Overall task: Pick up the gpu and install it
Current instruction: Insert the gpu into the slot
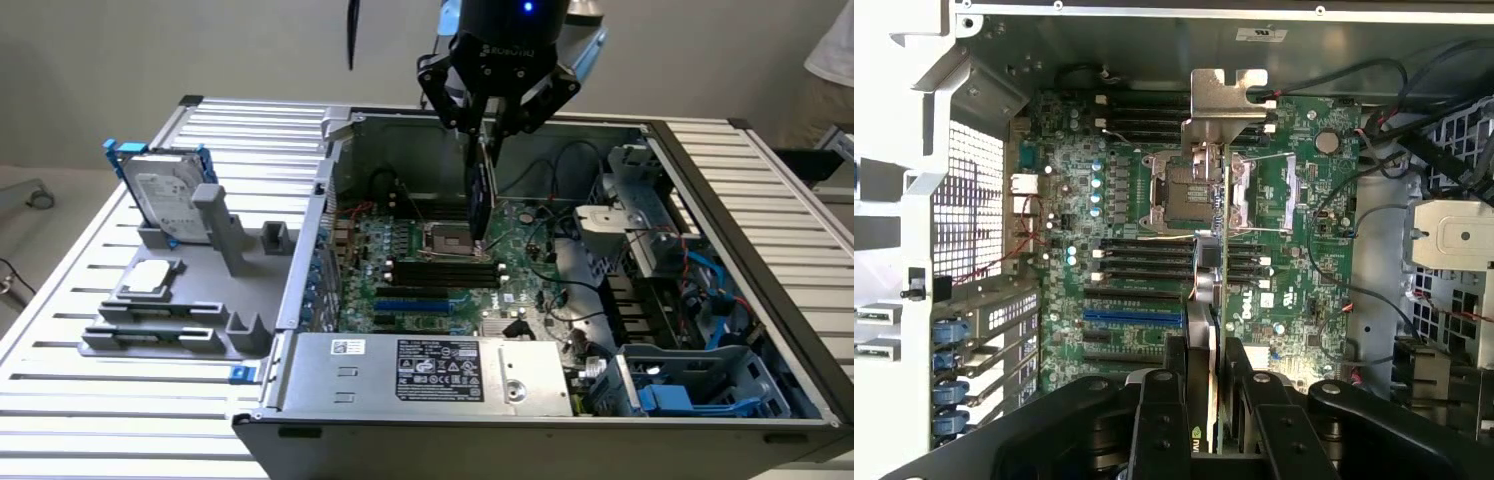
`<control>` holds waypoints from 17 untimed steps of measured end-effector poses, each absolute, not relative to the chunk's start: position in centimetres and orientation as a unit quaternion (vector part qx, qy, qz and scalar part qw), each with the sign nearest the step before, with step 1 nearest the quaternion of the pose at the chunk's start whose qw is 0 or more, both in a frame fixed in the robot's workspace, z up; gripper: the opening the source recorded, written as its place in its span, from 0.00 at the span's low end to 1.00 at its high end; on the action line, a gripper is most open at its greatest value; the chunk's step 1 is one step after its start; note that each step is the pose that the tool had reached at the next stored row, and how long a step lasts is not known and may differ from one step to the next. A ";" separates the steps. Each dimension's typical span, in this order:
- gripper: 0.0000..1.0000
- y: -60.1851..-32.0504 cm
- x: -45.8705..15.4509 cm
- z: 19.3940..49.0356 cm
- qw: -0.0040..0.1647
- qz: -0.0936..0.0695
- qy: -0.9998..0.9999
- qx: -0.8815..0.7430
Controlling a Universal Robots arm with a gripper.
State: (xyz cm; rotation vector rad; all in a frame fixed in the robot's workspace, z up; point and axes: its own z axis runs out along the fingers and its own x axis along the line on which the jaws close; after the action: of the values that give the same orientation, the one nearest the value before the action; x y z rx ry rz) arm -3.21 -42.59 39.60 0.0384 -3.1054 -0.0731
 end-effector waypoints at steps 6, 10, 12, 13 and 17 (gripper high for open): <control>0.26 -42.6 -3.2 39.6 0.018 -0.023 -0.999 0.012; 0.26 -42.5 -3.2 39.4 0.013 -0.022 -0.999 0.027; 0.26 -42.5 -3.2 39.4 0.010 -0.022 -0.999 0.046; 0.26 -42.5 -3.2 39.3 0.008 -0.022 -0.998 0.055; 0.26 -42.5 -3.2 39.2 0.003 -0.021 -0.996 0.091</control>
State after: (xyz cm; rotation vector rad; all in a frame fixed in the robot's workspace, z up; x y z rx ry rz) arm -3.20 -42.50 39.23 0.2857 -3.1219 -0.0665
